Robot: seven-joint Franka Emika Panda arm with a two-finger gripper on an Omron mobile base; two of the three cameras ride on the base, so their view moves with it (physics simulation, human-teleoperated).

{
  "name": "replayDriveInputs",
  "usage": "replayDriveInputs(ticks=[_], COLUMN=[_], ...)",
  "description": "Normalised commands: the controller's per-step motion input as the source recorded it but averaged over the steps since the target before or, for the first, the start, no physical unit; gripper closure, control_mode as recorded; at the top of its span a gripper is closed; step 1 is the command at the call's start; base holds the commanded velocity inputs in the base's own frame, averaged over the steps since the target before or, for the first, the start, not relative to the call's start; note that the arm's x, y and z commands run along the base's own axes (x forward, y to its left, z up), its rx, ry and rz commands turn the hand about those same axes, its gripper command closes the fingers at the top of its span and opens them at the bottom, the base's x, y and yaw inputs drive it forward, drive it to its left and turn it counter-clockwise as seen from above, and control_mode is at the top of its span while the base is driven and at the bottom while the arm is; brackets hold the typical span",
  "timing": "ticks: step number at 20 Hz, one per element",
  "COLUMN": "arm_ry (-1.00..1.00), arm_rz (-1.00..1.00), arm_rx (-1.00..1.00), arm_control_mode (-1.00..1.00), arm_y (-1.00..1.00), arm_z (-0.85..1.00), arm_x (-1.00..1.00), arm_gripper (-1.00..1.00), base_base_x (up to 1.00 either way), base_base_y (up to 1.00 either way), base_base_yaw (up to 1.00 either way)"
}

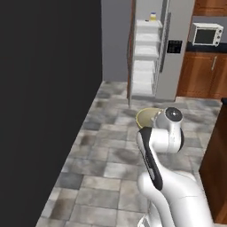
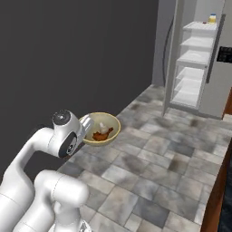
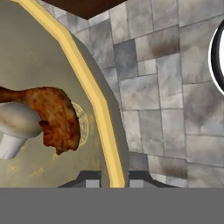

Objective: Pick the chicken drumstick and mushroom from their plates and place them in the bowl. Then put the bowl in the fridge.

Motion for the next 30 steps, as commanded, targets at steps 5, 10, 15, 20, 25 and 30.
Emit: replayDriveInputs(ticks=[5,10,15,20,25,30], arm_ry=[0.0,0.0,0.0,0.0,0.0,0.0], arm_rz=[0.0,0.0,0.0,0.0,0.0,0.0], arm_rx=[0.0,0.0,0.0,0.0,0.0,0.0], arm_control_mode=[1.0,1.0,1.0,1.0,1.0,1.0], arm_y=[0.0,0.0,0.0,0.0,0.0,0.0], arm_z=[0.0,0.0,0.0,0.0,0.0,0.0], arm_x=[0.0,0.0,0.0,0.0,0.0,0.0], arm_gripper=[1.0,1.0,1.0,1.0,1.0,1.0], base_base_x=[0.9,0.73,0.55,0.63,0.89,0.94], base_base_y=[-0.11,-0.05,0.0,0.0,-0.01,-0.12], base_base_yaw=[0.02,-0.17,-0.43,-0.36,-0.07,0.02])
